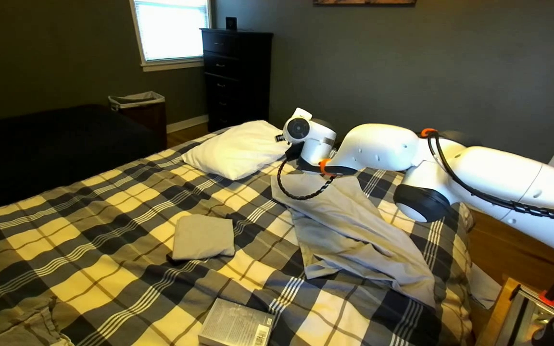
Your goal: Stretch out the brown cloth on the bed
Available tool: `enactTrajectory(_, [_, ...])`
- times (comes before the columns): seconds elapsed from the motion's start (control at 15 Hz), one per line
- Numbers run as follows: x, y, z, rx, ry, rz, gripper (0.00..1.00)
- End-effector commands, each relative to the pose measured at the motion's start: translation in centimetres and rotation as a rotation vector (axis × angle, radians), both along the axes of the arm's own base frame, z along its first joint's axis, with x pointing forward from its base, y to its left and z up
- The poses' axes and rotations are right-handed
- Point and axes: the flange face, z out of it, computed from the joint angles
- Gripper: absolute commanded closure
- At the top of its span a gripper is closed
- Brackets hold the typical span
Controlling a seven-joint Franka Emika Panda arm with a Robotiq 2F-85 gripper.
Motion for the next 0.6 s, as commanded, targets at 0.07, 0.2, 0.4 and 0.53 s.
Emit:
enactTrajectory(0.07, [-1.7, -3.4, -3.0, 0.236, -0.069, 0.060, 0.00])
enactTrajectory(0.2, [-2.8, -4.2, -4.2, 0.331, -0.118, 0.110, 0.00])
enactTrajectory(0.4, [-3.1, -4.6, -4.7, 0.308, -0.139, 0.147, 0.00])
enactTrajectory(0.53, [-3.6, -4.7, -5.2, 0.330, -0.150, 0.167, 0.00])
